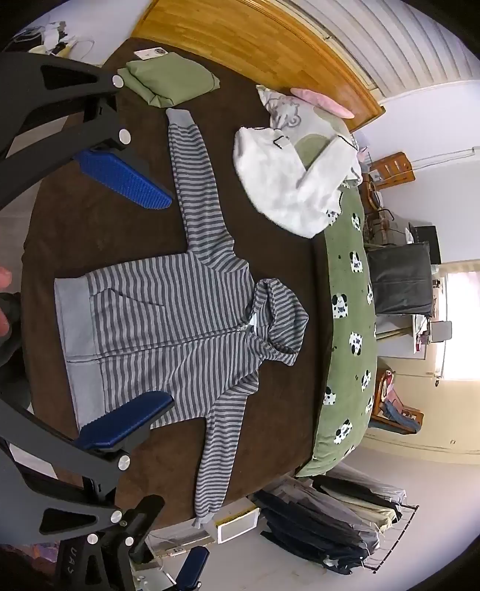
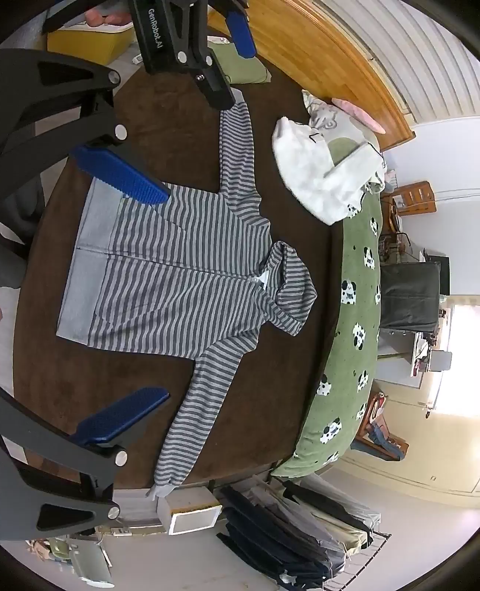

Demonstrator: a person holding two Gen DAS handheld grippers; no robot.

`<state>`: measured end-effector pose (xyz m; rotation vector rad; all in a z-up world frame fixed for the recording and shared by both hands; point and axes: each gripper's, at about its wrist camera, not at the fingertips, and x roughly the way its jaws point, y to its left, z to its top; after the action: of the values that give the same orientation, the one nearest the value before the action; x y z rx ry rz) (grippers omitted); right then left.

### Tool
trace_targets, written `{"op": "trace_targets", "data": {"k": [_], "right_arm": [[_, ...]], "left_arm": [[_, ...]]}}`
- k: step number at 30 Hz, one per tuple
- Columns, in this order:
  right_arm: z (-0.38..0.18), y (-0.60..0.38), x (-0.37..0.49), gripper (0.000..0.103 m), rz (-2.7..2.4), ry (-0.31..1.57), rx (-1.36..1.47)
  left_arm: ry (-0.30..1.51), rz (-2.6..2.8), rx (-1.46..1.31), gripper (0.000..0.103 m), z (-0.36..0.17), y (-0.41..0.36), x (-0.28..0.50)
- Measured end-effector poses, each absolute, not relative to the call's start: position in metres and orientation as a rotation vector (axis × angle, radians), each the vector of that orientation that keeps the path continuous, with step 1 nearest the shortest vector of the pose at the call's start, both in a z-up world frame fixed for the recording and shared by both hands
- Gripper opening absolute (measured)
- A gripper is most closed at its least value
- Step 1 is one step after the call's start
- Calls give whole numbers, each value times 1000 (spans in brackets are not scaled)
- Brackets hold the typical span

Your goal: Fold large clothes

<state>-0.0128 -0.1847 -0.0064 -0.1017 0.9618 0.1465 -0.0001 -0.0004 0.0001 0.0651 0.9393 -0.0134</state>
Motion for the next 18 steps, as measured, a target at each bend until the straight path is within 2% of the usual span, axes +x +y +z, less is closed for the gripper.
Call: {"op": "trace_targets", "data": {"k": [18], "right_arm": [[-4,-187,-11,97,104,950,-85]], "left_arm": [[880,-9,115,97,11,0,2]]}}
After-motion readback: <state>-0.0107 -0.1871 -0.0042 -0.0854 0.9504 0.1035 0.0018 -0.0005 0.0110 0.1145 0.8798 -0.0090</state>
